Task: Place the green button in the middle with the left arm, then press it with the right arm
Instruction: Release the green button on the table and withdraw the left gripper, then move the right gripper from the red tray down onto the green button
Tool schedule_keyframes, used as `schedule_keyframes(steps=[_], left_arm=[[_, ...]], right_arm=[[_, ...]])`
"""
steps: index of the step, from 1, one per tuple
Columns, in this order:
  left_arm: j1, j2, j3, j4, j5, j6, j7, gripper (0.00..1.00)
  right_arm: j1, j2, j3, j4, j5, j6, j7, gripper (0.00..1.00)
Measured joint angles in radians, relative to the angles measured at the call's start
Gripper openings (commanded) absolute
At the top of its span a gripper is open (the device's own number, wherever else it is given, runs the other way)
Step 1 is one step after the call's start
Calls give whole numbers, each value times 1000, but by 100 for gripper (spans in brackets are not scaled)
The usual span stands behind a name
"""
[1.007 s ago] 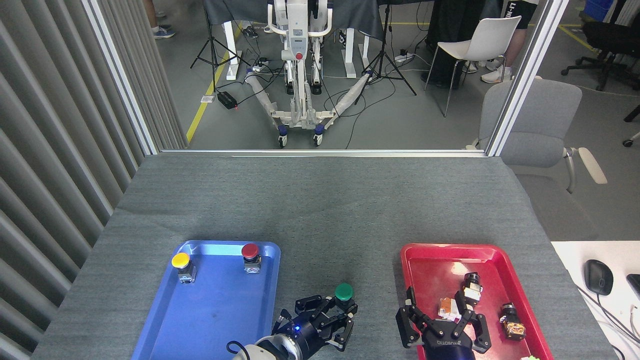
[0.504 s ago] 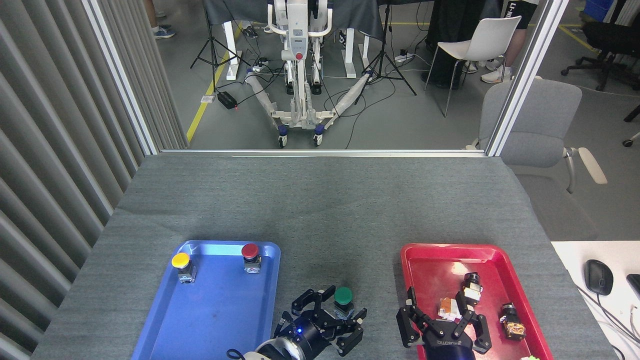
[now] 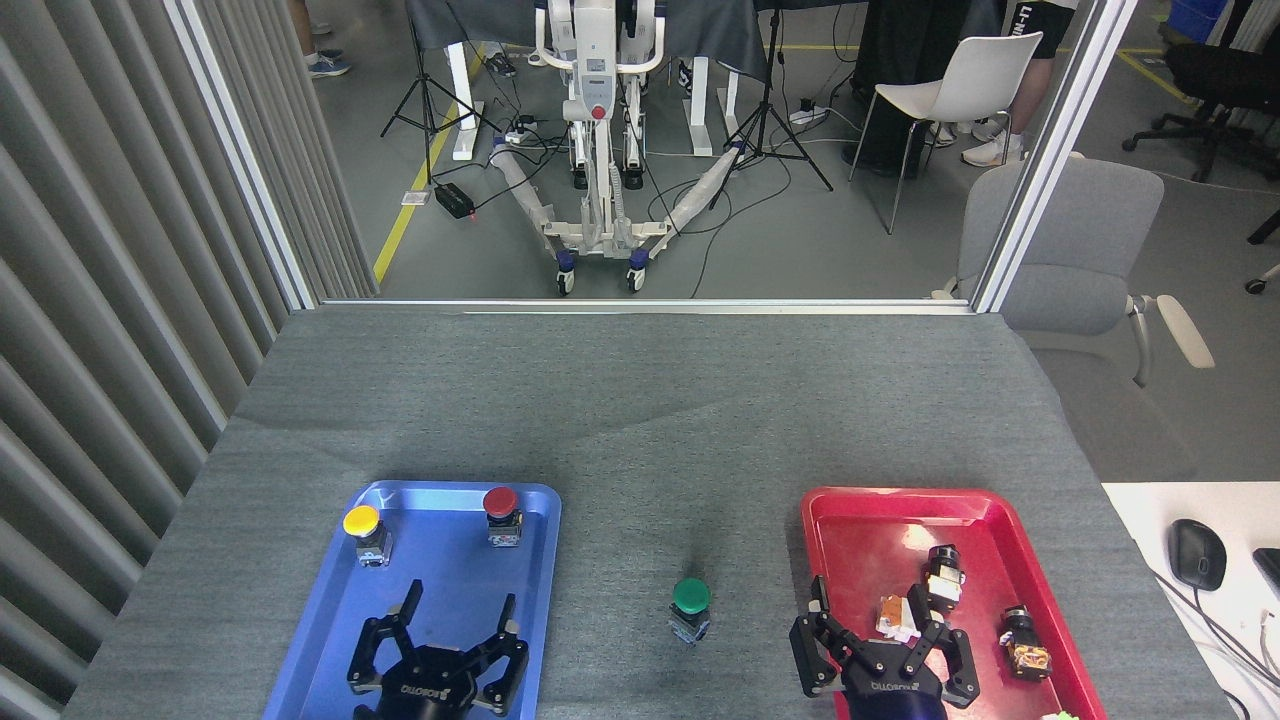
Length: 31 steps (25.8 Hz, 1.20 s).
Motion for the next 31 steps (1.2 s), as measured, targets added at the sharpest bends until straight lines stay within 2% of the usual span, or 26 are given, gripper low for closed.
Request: schedule_keyframes(steps=[6,10,12,16,24,31], left_arm=[[70,18,57,-91,1,40,-8,99],[77,30,64,-112,1,44,-18,99],[78,41,65,-124,1,43,-27,99],[79,69,68,-135,3,43,-57,99],[85,83,77,-143,5,5,-75,99],[103,83,96,-149,5,-2,-76,99]], right_arm=[[-3,-2,2,3,0,-56,1,36],[-4,-2,2,4,-2,-101,5,14],[-4,-2,2,4,-3,-117,4,0],[-4,-1,2,5,-3,-152,0,0],[-13,2,19,18,-5,-250,-4,0],[-74,4,73,85,-2,-263,3,0]])
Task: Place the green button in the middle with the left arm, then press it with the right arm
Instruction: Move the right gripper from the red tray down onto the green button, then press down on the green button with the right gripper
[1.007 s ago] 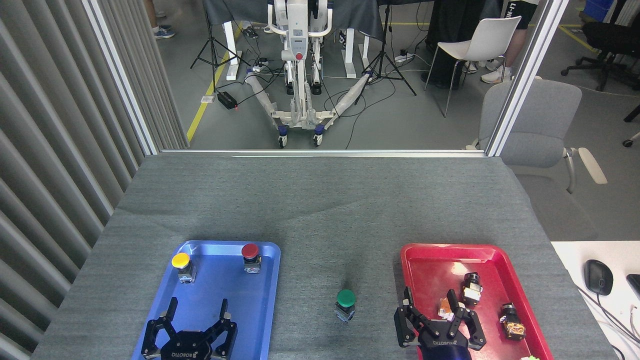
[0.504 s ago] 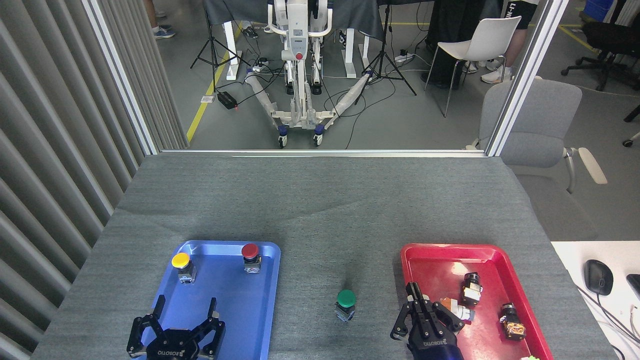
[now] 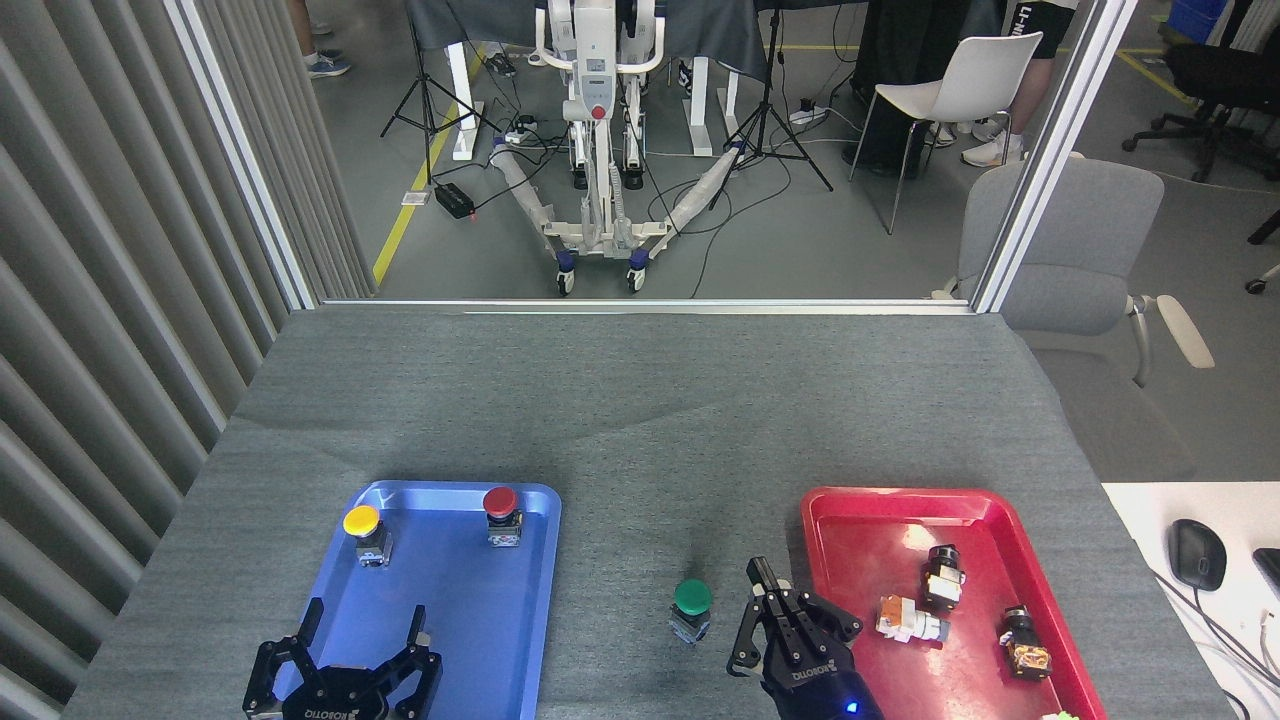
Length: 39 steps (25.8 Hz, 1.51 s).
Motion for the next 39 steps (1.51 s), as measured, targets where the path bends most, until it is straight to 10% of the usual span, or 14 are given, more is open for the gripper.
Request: schedule_keyframes(steps=[39], left_arm=[[13,-5,77,2,55,-33,-6,99]], right_arm=[[-80,-6,116,258,106,111,-20,0]])
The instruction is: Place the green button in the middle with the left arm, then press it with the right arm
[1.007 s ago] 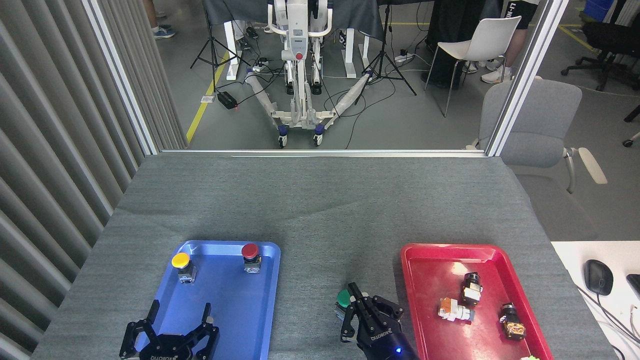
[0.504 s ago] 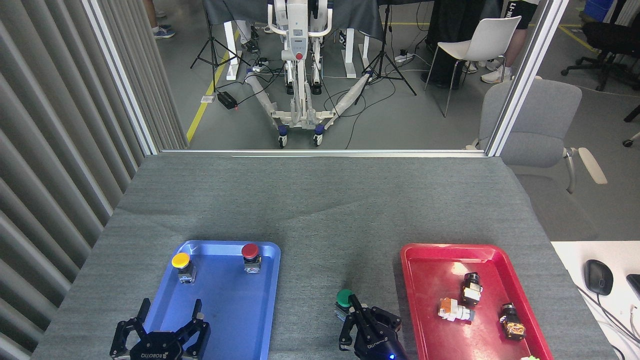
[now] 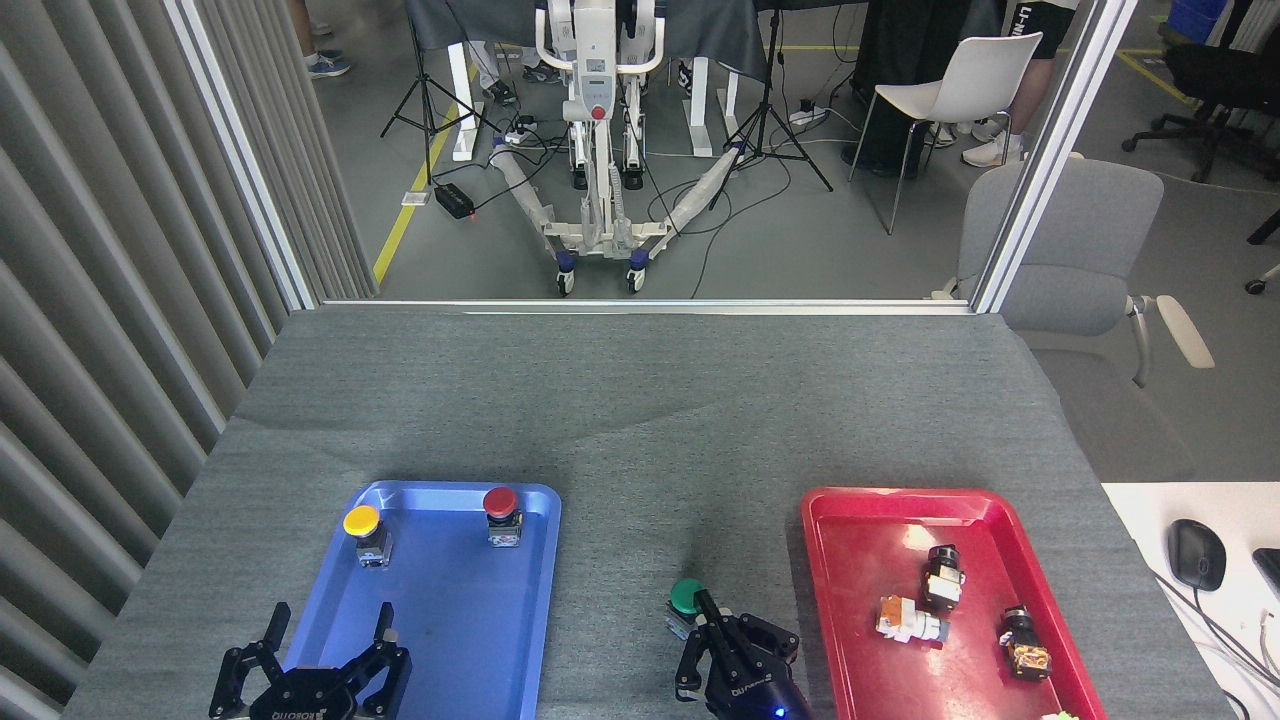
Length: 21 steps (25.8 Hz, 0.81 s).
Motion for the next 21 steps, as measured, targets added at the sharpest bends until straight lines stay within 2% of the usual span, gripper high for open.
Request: schedule_keyframes(steps=[1,2,4,5,7,8,11,14,18,21], left_arm=[[3,0,1,0,0,0,0,99],[4,0,1,0,0,0,0,99],[7,0,2,-1,0,-1,0,99],[8,0,2,-1,0,-1,0,99],[9,0,2,-1,1,-1,0,99],[9,0,3,-1,2,-1,0,99],[10,0,4,-1,6,-1,0,99],[10,-1,4,-1,7,-2,0,99],[11,-1,4,-1,8,-2,0,99],[11,-1,5,0,13,-2,0,99]], right_arm=[[0,0,-1,0,-1,0,0,0],[0,0,-2,-1,-2,-1,0,5],[-1,0,-5,-5,-4,-3,3,24],[-1,0,-6,-8,-5,-3,7,41],[-3,2,-12,-13,-6,-3,12,88],[-4,4,-16,-15,-7,-3,7,100],[-4,9,-39,-23,-16,1,-54,100],[-3,10,-56,-30,-61,1,-92,100],[0,3,-64,-61,-120,1,-103,100],[9,-3,-69,-85,-134,1,-107,100]])
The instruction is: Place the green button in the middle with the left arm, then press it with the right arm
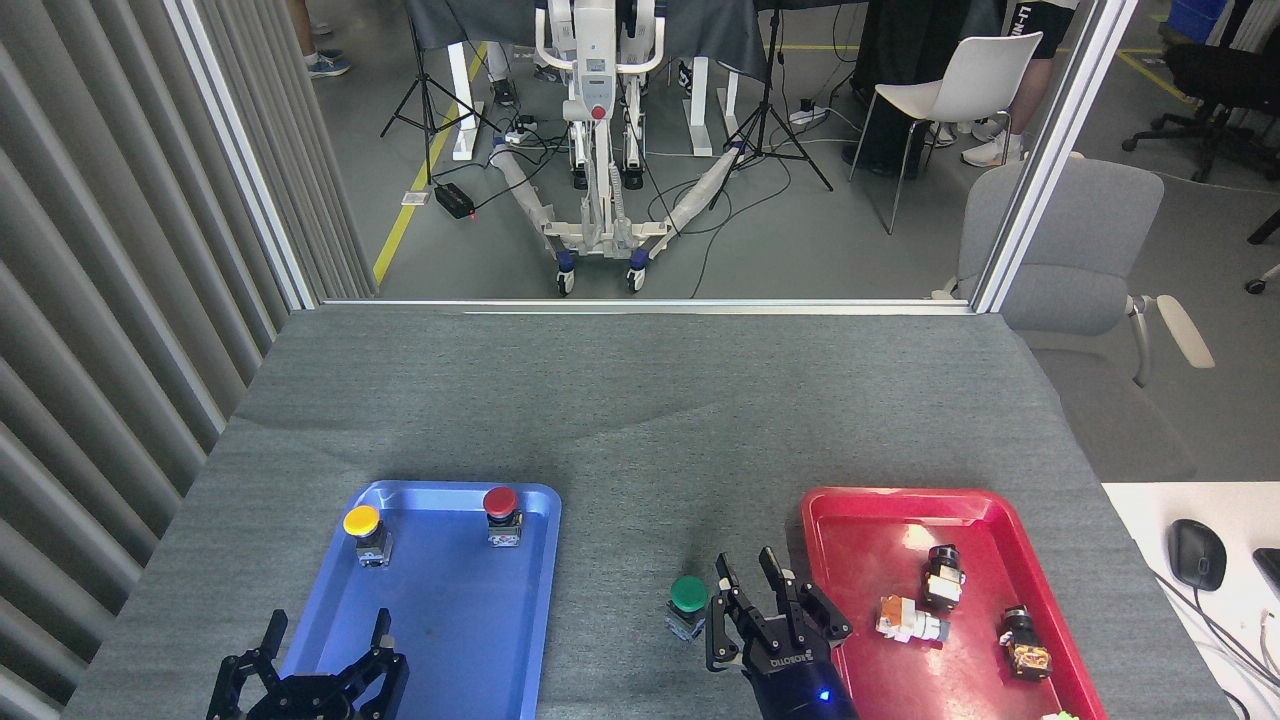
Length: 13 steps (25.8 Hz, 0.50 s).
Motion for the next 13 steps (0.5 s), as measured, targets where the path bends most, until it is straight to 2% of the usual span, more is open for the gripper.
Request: schedule_keyframes(steps=[8,13], left_arm=[[-1,1,0,-1,8,0,-1,99],[-1,0,0,-1,9,-2,-1,99]], right_arm=[[62,-51,-73,-74,-9,-9,-2,100],[98,-68,-176,-103,-12,-12,-4,100]])
